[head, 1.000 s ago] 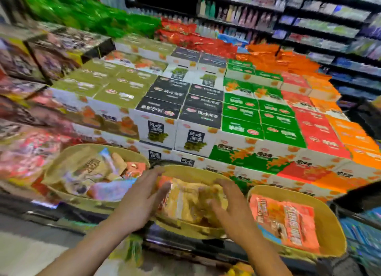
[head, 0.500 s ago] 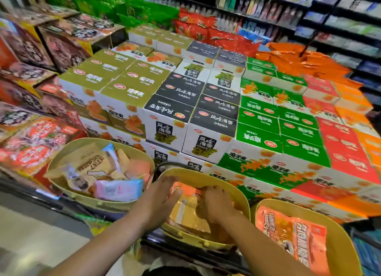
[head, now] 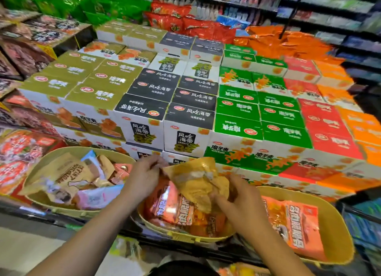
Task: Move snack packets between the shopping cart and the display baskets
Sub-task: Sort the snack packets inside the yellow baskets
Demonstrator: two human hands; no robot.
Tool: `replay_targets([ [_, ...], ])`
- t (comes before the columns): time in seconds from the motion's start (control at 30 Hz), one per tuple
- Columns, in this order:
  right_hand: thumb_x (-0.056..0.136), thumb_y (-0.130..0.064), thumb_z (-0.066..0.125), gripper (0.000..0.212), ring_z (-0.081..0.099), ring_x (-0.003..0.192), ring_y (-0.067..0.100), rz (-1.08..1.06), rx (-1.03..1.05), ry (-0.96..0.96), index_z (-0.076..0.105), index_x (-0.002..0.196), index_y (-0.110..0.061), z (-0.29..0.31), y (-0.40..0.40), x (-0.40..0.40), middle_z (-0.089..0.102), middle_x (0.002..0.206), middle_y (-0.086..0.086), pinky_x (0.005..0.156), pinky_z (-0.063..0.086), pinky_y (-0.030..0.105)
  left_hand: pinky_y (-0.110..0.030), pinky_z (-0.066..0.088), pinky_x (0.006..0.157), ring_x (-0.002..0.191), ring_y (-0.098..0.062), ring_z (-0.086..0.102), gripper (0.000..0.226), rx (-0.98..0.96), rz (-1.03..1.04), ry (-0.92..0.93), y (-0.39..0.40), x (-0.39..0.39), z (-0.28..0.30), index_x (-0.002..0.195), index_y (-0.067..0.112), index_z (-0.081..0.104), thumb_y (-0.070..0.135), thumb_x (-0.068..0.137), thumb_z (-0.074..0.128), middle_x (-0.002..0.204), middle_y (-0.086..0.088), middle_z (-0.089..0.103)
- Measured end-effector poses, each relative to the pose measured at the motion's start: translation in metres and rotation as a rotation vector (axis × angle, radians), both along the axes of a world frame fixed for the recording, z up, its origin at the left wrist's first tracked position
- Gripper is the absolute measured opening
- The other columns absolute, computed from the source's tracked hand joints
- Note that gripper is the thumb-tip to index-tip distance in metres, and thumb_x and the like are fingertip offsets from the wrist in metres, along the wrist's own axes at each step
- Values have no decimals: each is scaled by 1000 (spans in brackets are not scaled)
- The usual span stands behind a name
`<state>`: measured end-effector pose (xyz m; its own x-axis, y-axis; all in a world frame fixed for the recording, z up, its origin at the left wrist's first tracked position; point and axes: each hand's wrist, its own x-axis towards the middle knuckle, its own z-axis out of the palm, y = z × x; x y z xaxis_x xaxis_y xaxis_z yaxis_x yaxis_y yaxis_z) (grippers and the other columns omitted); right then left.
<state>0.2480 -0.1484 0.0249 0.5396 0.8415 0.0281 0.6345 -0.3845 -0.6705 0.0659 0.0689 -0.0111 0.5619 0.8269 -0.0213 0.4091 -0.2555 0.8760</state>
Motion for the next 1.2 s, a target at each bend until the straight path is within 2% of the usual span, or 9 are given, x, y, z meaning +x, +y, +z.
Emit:
replay_targets([
  [0.1,79,-57,77,30,64,73,4,-144,166,85,64,97,-37,27,-22,9,70,83,-17,55,46,20,-38,56,79,88,-13,70,20,64,-311,287,-2,23,-16,92,20,73,20,95,53,90,5,75],
  [0.27,82,-35,88,24,68,76,5,-245,231,167,68,96,-39,43,-52,17,75,85,-17,56,50,20,-41,52,99,119,-28,62,35,459,-708,781,-15,53,-54,127,25,60,34,94,55,132,-7,65],
  [0.43,82,-24,89,27,68,76,5,-297,277,204,69,92,-40,39,-67,14,74,82,-15,60,49,12,-45,52,94,114,-36,61,34,793,-728,974,-29,65,-73,126,17,58,30,97,47,129,-15,61],
  [0.57,82,-29,89,23,66,75,9,-326,277,187,68,91,-35,33,-74,11,72,81,-11,58,49,15,-35,58,84,102,-19,68,24,896,-766,935,-29,67,-73,121,22,60,30,103,46,117,-4,67],
  [0.63,81,-30,89,24,66,72,11,-341,276,188,67,89,-36,30,-75,8,72,79,-9,56,48,16,-26,60,77,83,-9,68,24,760,-707,814,-32,64,-71,115,17,67,32,104,51,101,0,69],
  [0.83,83,-33,87,21,62,67,14,-365,330,170,66,86,-37,32,-81,-1,68,73,-6,55,47,19,-30,59,73,81,-14,67,18,567,-631,537,-46,57,-29,105,27,58,17,106,43,92,5,68],
  [0.97,86,-23,86,27,58,62,4,-436,419,167,67,83,-42,34,-92,-9,64,66,-16,54,41,10,-21,56,57,64,-4,60,19,454,-654,461,-45,46,-8,122,27,53,17,107,46,77,10,61],
  [1.1,84,-18,86,20,72,70,8,-511,568,292,76,94,-31,35,-112,-17,79,83,-8,60,56,19,-40,59,57,63,-14,70,14,354,-582,227,-38,26,23,110,38,51,25,106,48,73,2,70],
  [1.2,80,-41,90,33,78,83,22,-620,643,300,77,107,-27,32,-132,-22,82,97,1,67,62,28,-28,56,54,66,-9,71,9,169,-472,1,-44,18,52,108,32,61,25,105,57,79,6,75],
])
